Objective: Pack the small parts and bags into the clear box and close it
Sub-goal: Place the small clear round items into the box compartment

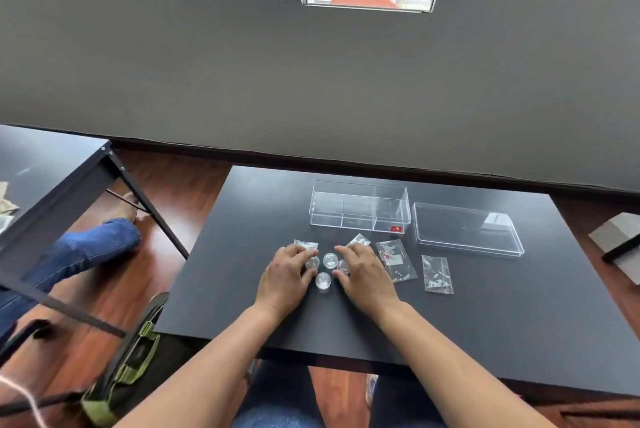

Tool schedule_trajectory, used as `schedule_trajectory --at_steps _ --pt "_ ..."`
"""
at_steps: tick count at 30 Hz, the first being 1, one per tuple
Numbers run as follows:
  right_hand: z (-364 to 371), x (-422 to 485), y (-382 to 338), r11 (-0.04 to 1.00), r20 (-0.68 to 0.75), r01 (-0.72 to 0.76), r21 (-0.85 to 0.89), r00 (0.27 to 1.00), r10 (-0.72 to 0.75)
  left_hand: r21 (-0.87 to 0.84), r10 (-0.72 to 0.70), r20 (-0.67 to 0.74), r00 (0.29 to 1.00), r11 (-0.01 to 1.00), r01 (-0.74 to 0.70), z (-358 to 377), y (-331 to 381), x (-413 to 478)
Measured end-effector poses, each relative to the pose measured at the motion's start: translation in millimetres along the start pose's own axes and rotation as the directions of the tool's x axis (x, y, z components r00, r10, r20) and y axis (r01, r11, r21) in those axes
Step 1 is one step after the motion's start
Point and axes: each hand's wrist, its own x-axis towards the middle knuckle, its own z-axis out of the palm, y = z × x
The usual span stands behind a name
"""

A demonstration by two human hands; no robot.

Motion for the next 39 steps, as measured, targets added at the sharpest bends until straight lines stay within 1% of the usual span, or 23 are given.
schedule_trajectory --at_steps 7,10,15,18,22,28,33,39 --pt "1.2 -2.3 2.4 0.998 -0.016 -0.063 0.030 0.998 0.064 -0.028 -0.059 -0.013 0.998 0.998 0.058 -4.7 -0.9 -9.1" --pt "-1.4 0.1 1.4 0.998 -0.001 -0.051 0.032 0.999 0.051 -0.055 -0.069 -0.023 0.997 0.996 0.068 -7.6 3.0 -13.4" --pt "-7.7 9.8 -1.4 1.000 0.099 -0.009 -0.021 0.995 0.011 0.023 -0.035 0.018 0.999 0.999 0.035 -5.7 12.9 -22.9" --pt "-11.3 15.9 -0.6 0.998 0.174 0.021 -0.051 0.985 -0.011 0.073 -0.045 0.023 0.999 0.996 0.044 -3.2 16.9 -25.1" --pt "-14.2 20.0 1.3 0.996 0.218 0.055 -0.071 0.975 -0.038 0.115 -0.042 0.037 0.998 0.993 0.038 0.2 19.4 -26.2" --pt "-14.3 20.9 2.4 0.998 0.200 0.031 -0.049 0.980 -0.021 0.138 -0.041 0.042 0.998 0.990 0.034 1.9 22.3 -24.2" --pt "-17.3 17.3 5.7 0.998 0.101 -0.056 0.028 0.993 0.052 0.153 -0.052 0.049 0.997 0.987 0.044 2.8 24.1 -22.5" --pt "-21.3 10.1 19.1 0.991 0.073 -0.124 0.054 0.990 0.120 0.170 -0.078 0.111 0.991 0.984 0.058 4.0 30.0 -20.7"
